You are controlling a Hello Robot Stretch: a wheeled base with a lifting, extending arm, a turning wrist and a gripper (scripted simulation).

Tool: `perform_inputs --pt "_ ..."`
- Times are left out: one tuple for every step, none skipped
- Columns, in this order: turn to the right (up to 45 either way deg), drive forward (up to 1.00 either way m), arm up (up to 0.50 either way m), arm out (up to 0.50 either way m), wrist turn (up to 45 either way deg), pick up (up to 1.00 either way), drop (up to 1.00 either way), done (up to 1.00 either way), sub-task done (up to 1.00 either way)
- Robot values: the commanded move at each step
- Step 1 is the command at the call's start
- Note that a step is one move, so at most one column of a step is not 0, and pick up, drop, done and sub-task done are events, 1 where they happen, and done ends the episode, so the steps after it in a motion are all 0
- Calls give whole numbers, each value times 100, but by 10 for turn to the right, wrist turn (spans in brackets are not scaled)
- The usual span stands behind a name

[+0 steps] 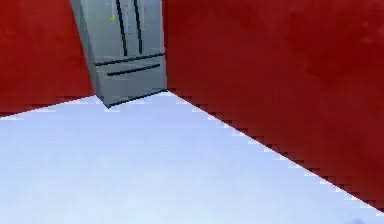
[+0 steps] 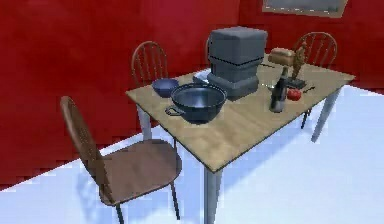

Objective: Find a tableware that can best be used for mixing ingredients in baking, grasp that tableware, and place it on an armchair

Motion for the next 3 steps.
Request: perform_inputs --pt "390 0 0 0 0 0 0 0 0" --pt "0 60 0 0 0 0 0 0 0" --pt "120 0 0 0 0 0 0 0 0"
